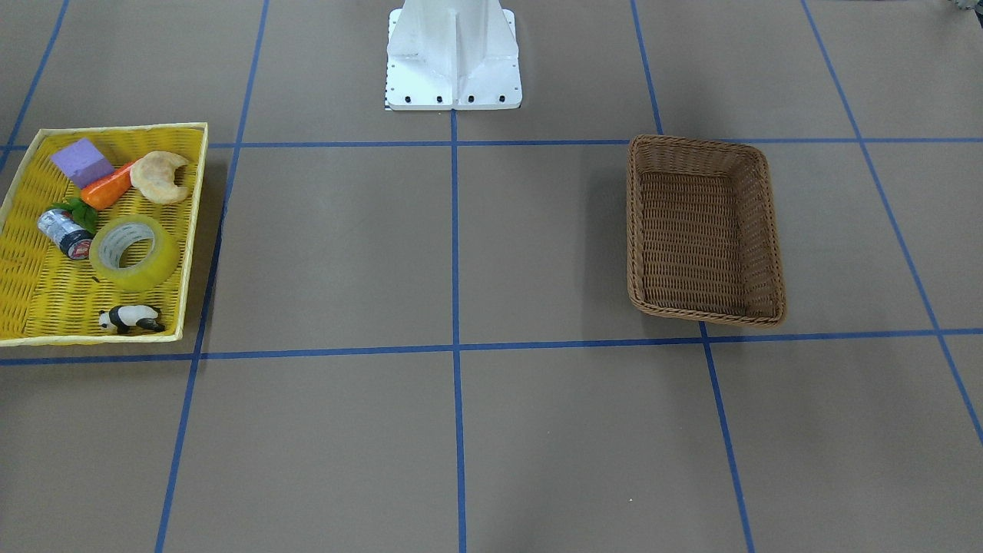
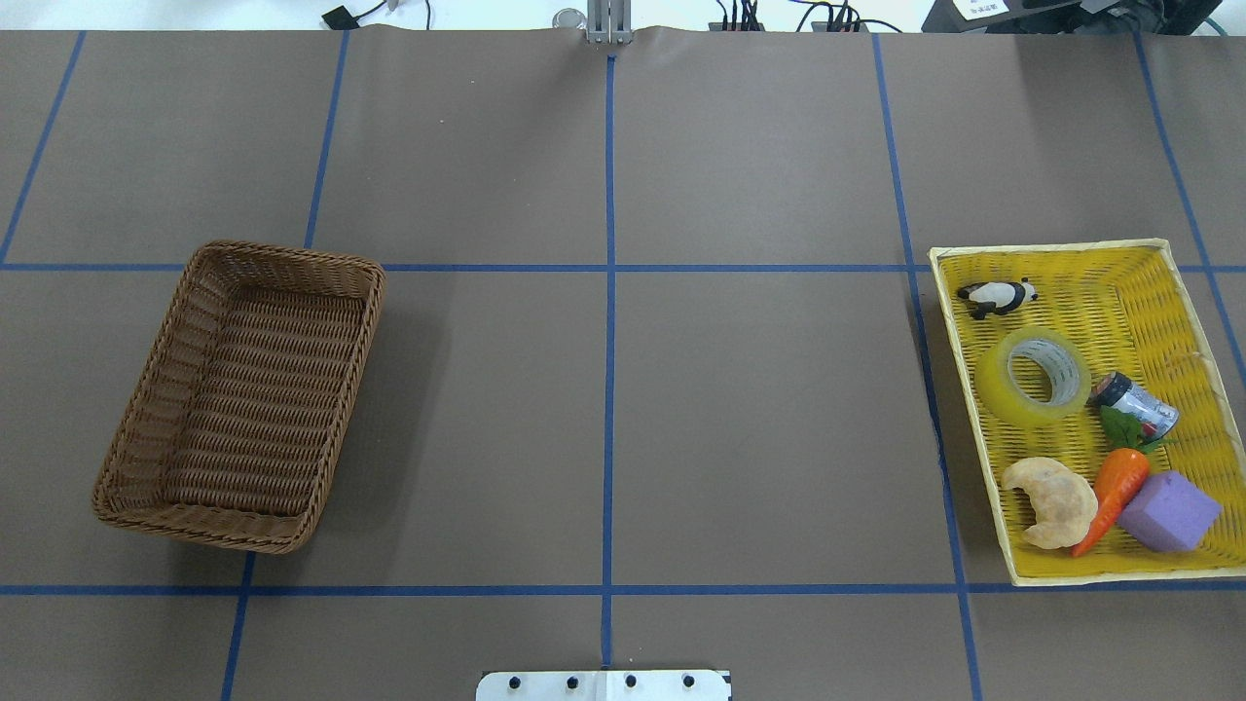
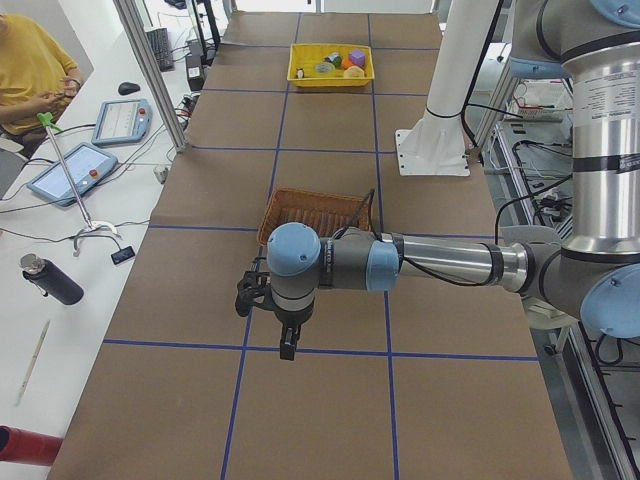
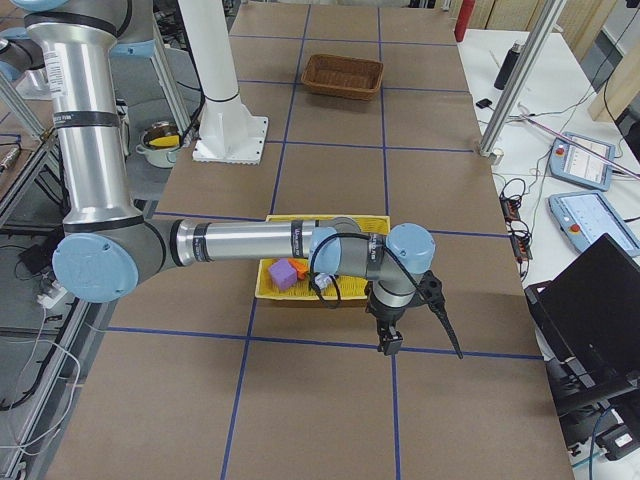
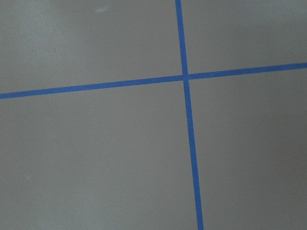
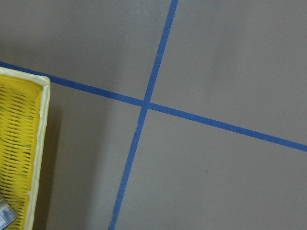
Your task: Move tape to another basket
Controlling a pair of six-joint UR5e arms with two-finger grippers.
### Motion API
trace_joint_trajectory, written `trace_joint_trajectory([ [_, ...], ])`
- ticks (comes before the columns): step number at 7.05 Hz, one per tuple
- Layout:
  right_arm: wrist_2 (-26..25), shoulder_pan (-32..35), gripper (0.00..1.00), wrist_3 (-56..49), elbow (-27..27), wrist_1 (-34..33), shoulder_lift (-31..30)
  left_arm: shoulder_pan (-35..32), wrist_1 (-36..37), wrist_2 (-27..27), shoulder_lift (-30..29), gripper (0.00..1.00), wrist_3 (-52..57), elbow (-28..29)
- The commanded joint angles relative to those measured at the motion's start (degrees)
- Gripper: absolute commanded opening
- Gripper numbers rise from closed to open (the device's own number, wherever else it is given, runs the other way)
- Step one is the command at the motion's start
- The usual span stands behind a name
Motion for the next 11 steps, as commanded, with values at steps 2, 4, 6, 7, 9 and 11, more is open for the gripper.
trace_joint_trajectory([
  [2,0.0,0.0,1.00,0.0,0.2,0.0,0.0,0.0,0.0,0.0,0.0,1.00,0.0,-0.7],
  [4,0.1,0.0,1.00,-0.1,0.7,0.8,0.1,0.1,0.0,0.0,-0.2,1.00,0.0,-1.1],
  [6,0.6,-0.2,1.00,1.4,-1.3,10.0,0.4,0.0,0.0,0.0,-0.7,1.00,-0.6,-1.5],
  [7,1.4,-1.3,1.00,3.0,-0.1,12.8,1.1,0.0,-0.1,-0.2,-1.4,1.00,-0.6,-1.7],
  [9,1.6,-8.0,1.00,5.5,1.0,20.0,1.5,0.0,-0.3,-0.5,-1.6,1.00,-0.5,-2.4],
  [11,4.2,-13.4,1.00,10.4,7.7,20.3,1.1,0.1,-2.4,-0.3,-2.0,1.00,-0.5,-2.1],
])
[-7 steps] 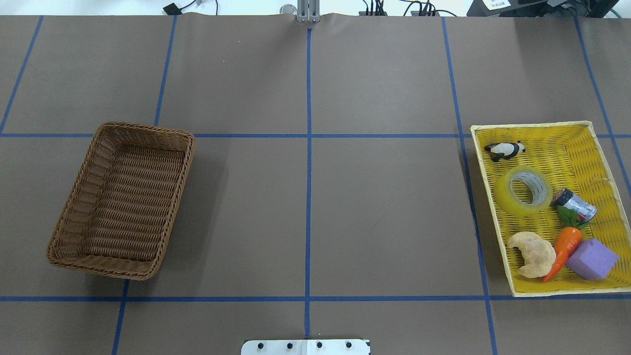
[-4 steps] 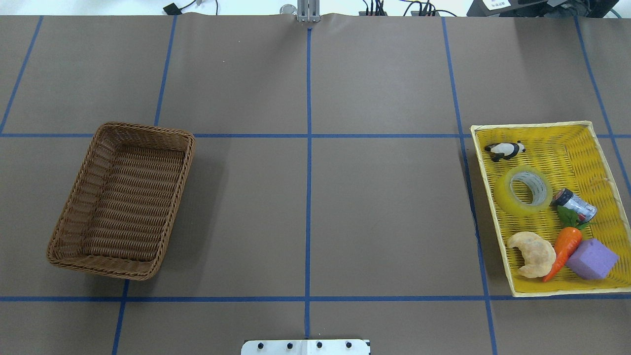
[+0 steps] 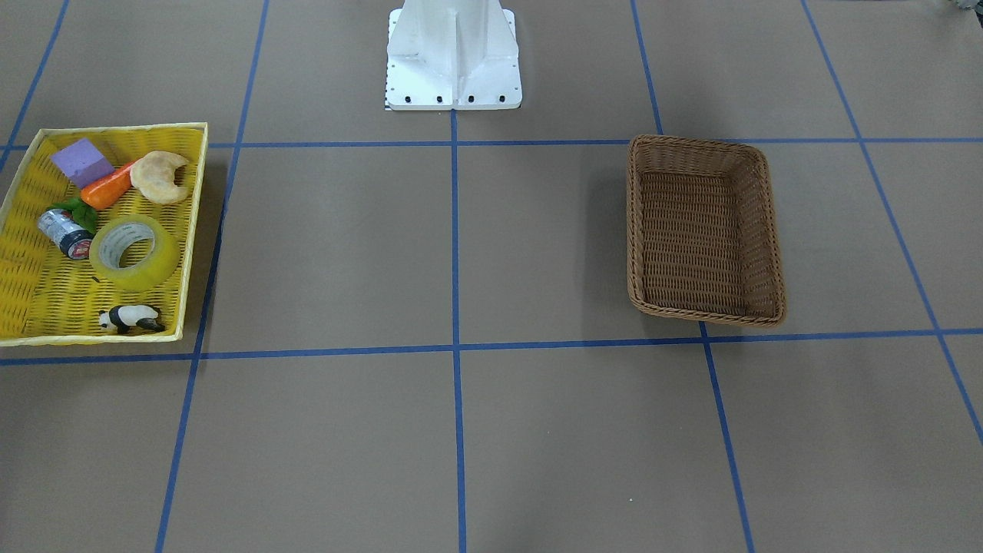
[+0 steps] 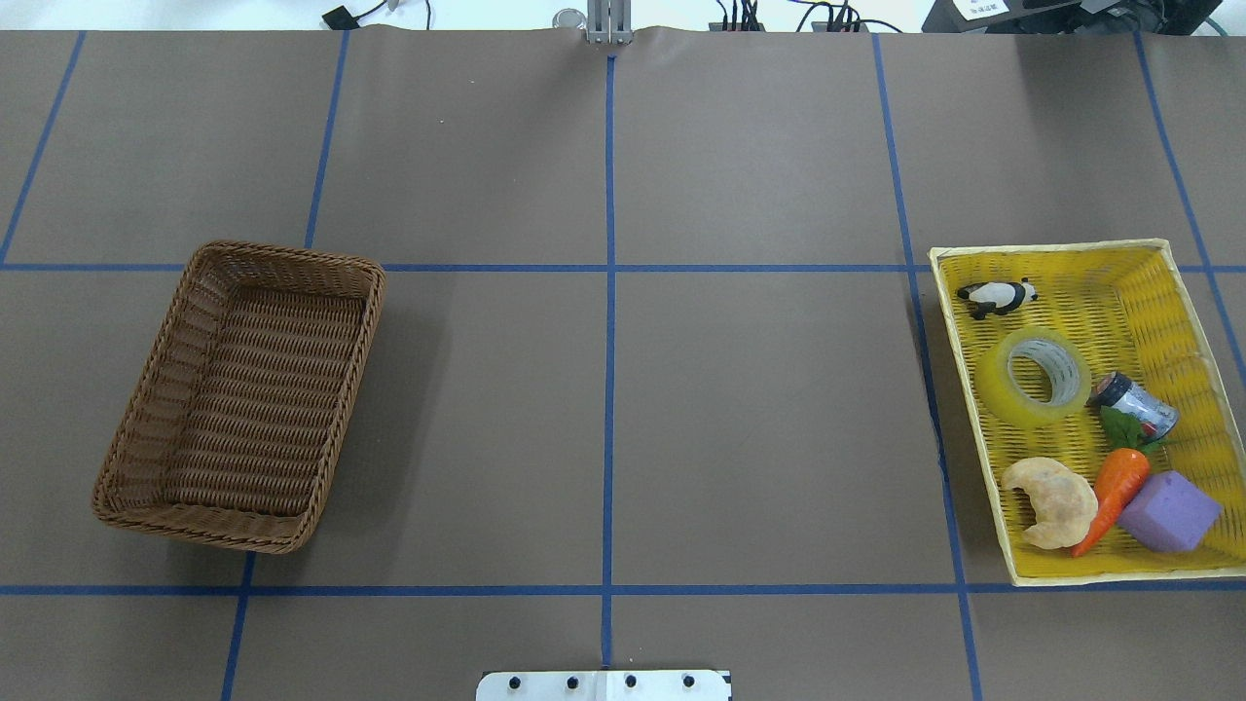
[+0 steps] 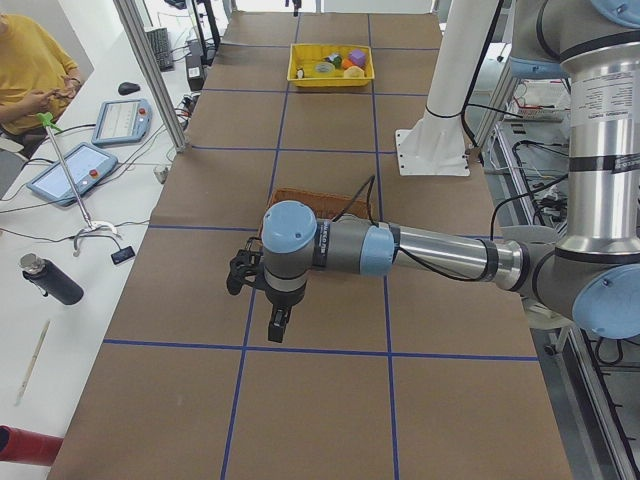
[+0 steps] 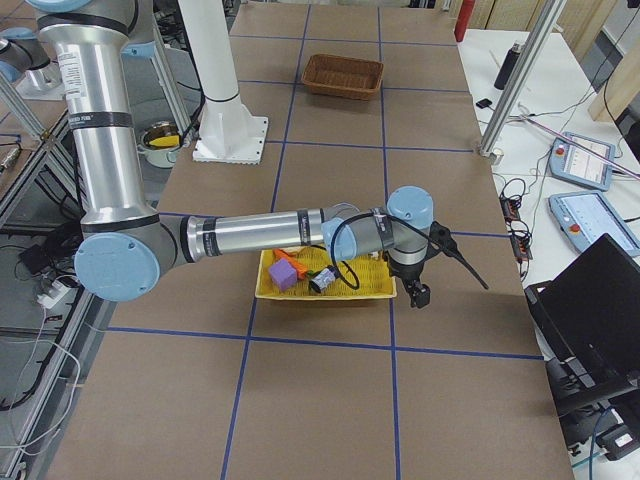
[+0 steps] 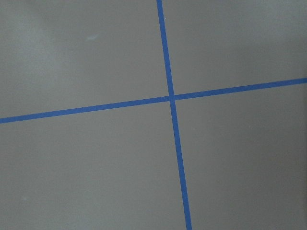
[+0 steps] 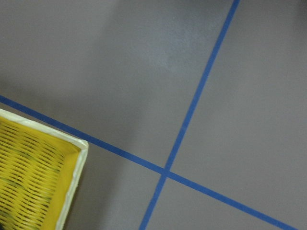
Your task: Move tape to another basket
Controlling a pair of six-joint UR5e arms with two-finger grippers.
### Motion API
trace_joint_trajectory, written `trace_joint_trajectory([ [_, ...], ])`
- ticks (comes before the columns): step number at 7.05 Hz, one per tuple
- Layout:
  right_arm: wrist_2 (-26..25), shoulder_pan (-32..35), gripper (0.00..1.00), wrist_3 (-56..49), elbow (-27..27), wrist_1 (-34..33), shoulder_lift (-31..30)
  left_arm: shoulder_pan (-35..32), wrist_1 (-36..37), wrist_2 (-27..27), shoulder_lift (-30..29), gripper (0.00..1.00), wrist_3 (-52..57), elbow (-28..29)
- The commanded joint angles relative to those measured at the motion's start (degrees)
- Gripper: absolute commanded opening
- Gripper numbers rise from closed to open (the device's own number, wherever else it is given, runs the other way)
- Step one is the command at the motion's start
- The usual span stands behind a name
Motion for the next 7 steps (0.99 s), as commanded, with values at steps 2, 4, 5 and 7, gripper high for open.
trace_joint_trajectory([
  [2,4.1,-10.1,0.98,14.9,5.7,4.4,-2.0,0.0,-4.5,-0.4,-0.2,1.00,-0.1,0.4],
  [4,3.4,-15.9,0.95,22.4,5.6,12.0,-6.2,0.0,-5.1,-0.4,0.5,1.00,0.1,0.4],
  [5,3.4,-18.1,0.94,24.5,5.6,12.4,-6.5,0.0,-5.1,-0.4,0.5,1.00,0.1,0.5],
  [7,-1.0,-23.0,0.93,27.3,5.1,12.5,-7.6,0.0,-5.1,-0.4,0.5,1.00,0.1,0.4],
])
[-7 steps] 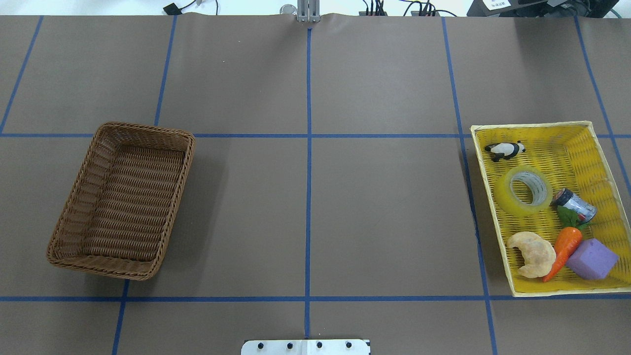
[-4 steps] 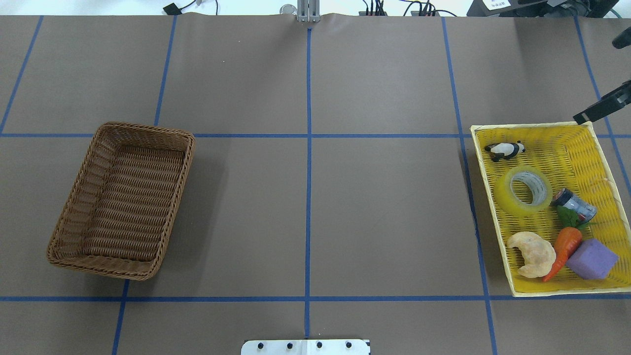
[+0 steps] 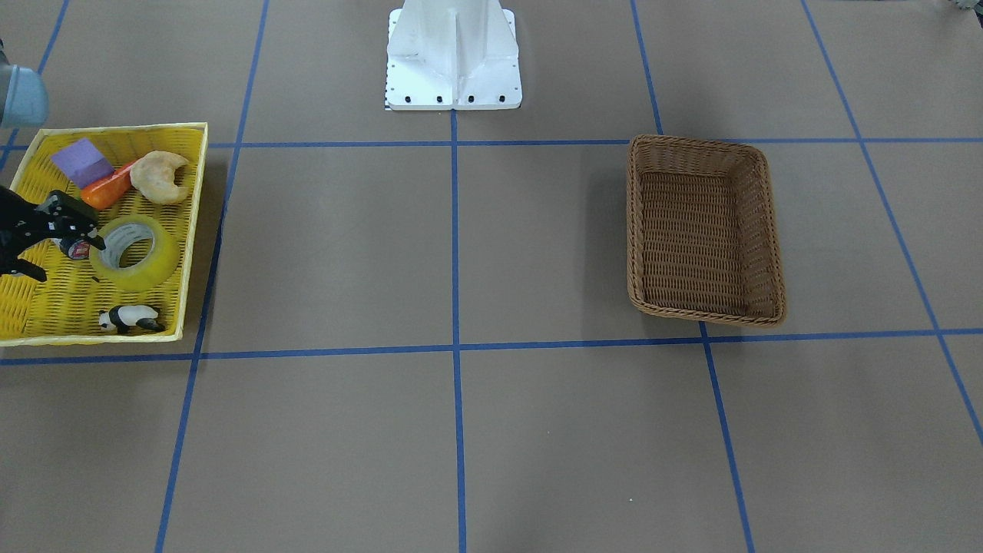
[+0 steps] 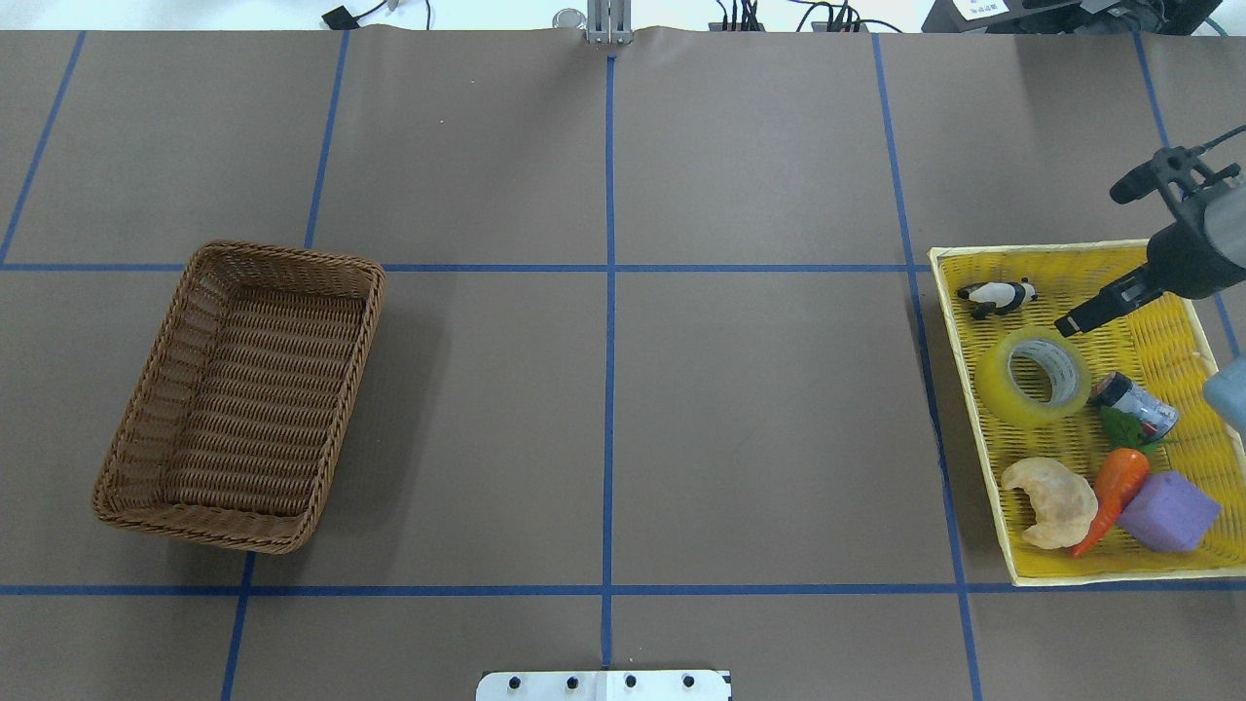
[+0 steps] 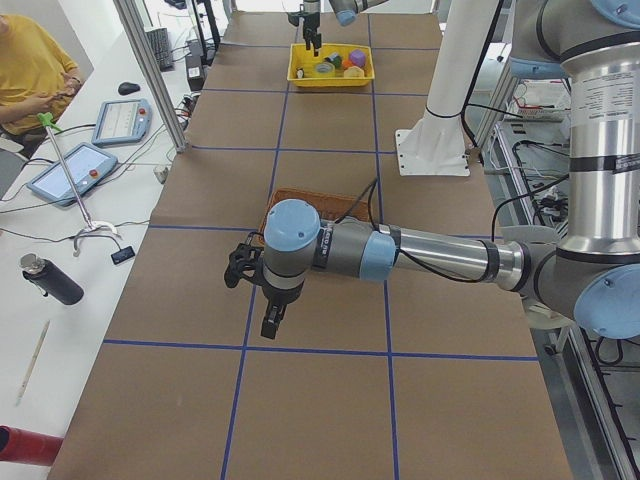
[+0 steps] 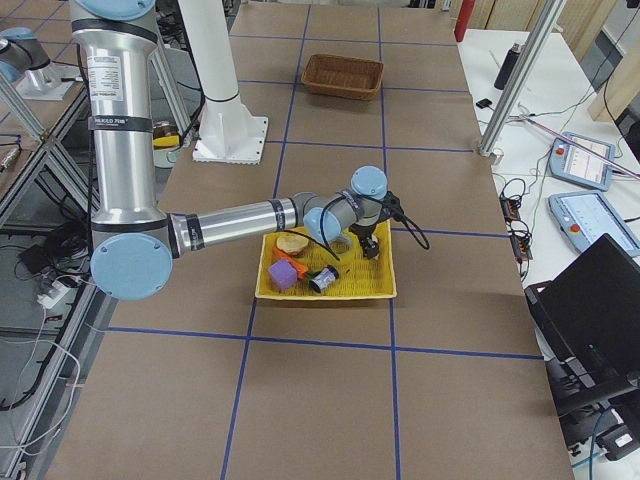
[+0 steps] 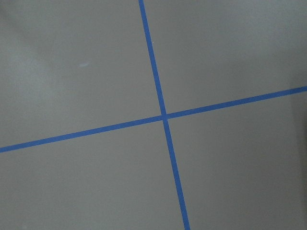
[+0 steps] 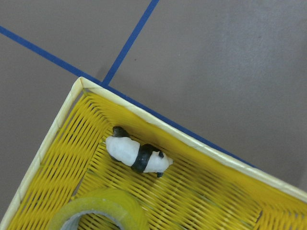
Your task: Move tape to another basket
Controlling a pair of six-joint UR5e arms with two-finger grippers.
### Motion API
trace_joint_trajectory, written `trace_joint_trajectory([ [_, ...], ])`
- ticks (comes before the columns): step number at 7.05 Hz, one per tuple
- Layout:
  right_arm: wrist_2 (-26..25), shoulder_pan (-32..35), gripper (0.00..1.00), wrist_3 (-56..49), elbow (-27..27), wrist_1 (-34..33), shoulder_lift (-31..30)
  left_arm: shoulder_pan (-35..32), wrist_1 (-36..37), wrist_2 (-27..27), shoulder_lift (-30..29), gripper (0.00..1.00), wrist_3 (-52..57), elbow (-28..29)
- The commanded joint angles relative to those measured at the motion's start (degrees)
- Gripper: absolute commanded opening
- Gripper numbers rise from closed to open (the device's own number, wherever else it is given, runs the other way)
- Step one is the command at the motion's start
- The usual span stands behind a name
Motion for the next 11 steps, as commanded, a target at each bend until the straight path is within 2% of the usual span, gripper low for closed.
trace_joint_trajectory([
  [1,-3.3,-3.9,0.88,1.3,-1.5,0.4,-1.0,0.0,0.0,0.0,0.0,1.00,0.0,0.1],
  [2,-3.5,-4.8,0.83,1.2,-2.2,0.4,-1.0,0.0,0.0,-0.1,0.2,1.00,0.0,0.0],
  [3,-3.8,-5.7,0.69,0.9,-2.8,0.3,-1.0,0.0,0.0,0.0,0.2,0.99,0.0,0.1],
  [4,-3.9,-6.1,0.41,0.7,-2.8,0.3,-0.9,0.0,0.0,0.0,0.2,1.00,0.0,0.1],
  [5,-3.9,-6.1,0.03,0.5,-2.7,0.3,-0.4,0.0,0.0,0.0,0.2,1.00,0.0,0.1],
  [7,-4.5,-5.7,0.00,0.2,-1.1,0.3,-0.5,0.0,0.0,-0.1,0.2,1.00,0.0,-0.1],
  [11,-3.6,2.9,0.00,-0.1,4.5,0.1,0.5,0.0,-0.1,-0.1,0.2,0.99,-0.1,-0.3],
])
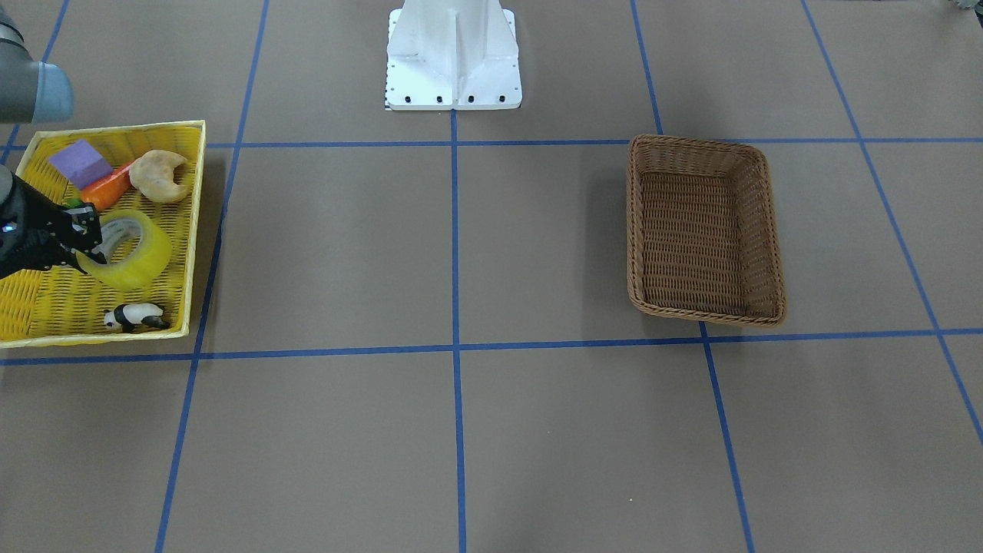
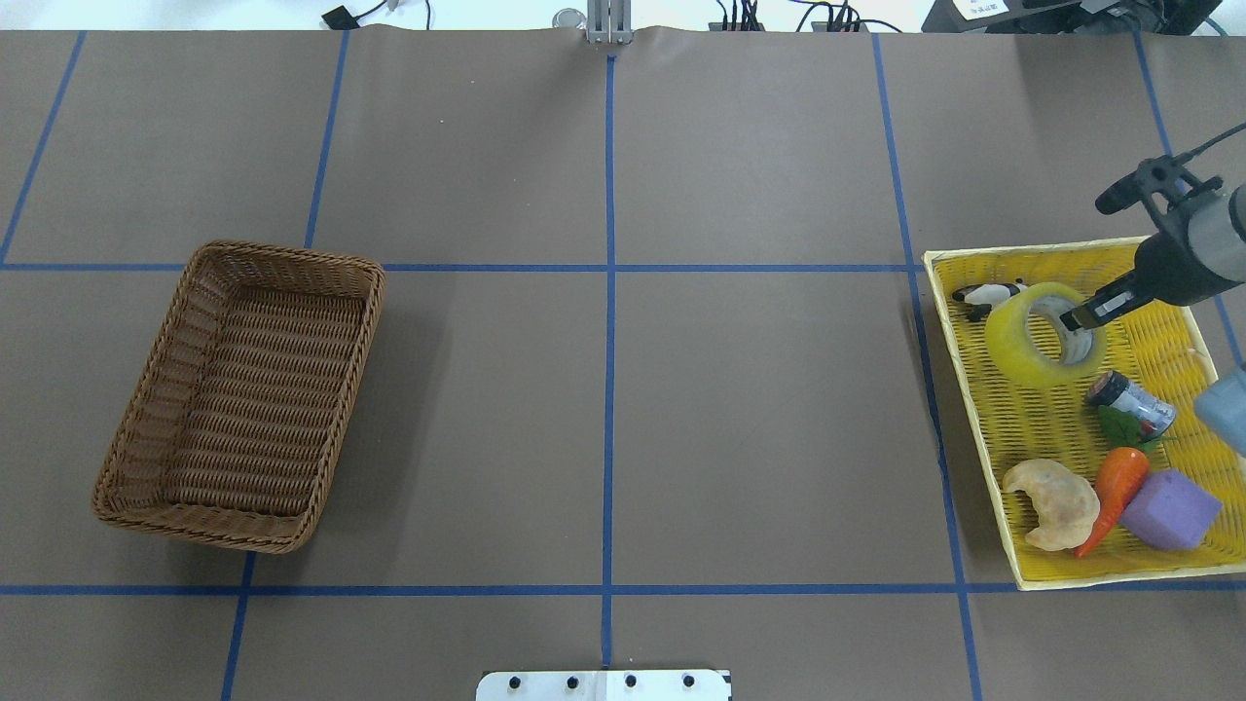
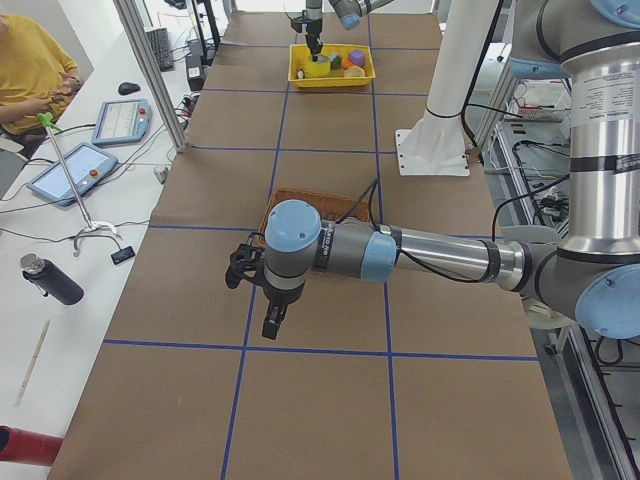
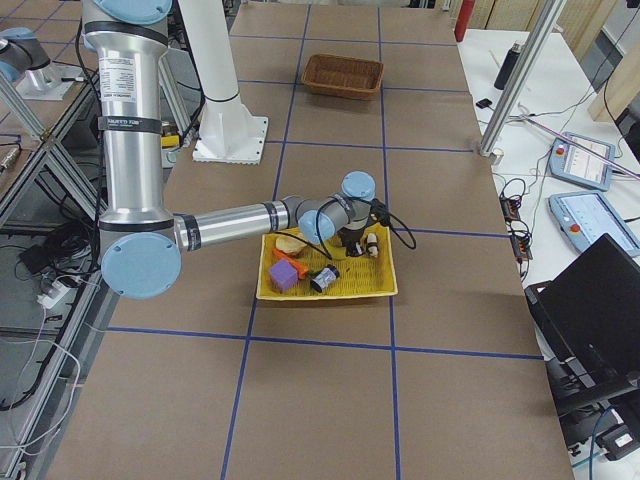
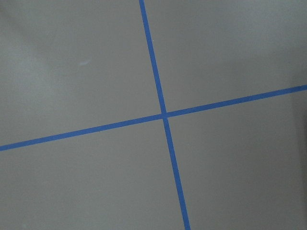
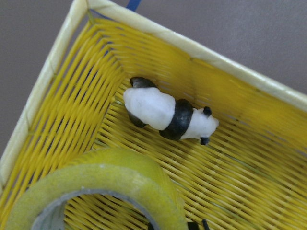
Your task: Move tape to another basket
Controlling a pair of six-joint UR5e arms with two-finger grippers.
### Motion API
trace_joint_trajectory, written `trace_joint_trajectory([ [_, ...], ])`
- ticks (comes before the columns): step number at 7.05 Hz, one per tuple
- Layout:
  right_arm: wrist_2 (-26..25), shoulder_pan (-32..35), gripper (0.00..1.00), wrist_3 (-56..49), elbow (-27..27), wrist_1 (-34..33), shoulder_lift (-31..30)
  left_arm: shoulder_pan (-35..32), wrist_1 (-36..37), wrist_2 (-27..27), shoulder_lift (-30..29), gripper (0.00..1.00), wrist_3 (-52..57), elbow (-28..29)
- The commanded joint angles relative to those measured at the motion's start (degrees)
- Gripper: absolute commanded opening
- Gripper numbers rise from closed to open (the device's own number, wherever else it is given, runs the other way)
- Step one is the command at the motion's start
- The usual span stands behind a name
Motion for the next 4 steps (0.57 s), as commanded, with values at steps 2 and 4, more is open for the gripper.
trace_joint_trajectory([
  [2,0.3,3.7,0.00,1.0,1.8,-0.4,6.8,0.0,-0.3,0.0,-1.0,1.00,0.1,-0.7],
  [4,0.1,3.6,0.00,7.0,1.5,-0.1,12.0,0.0,-4.6,0.1,-2.0,1.00,-0.1,-1.4],
])
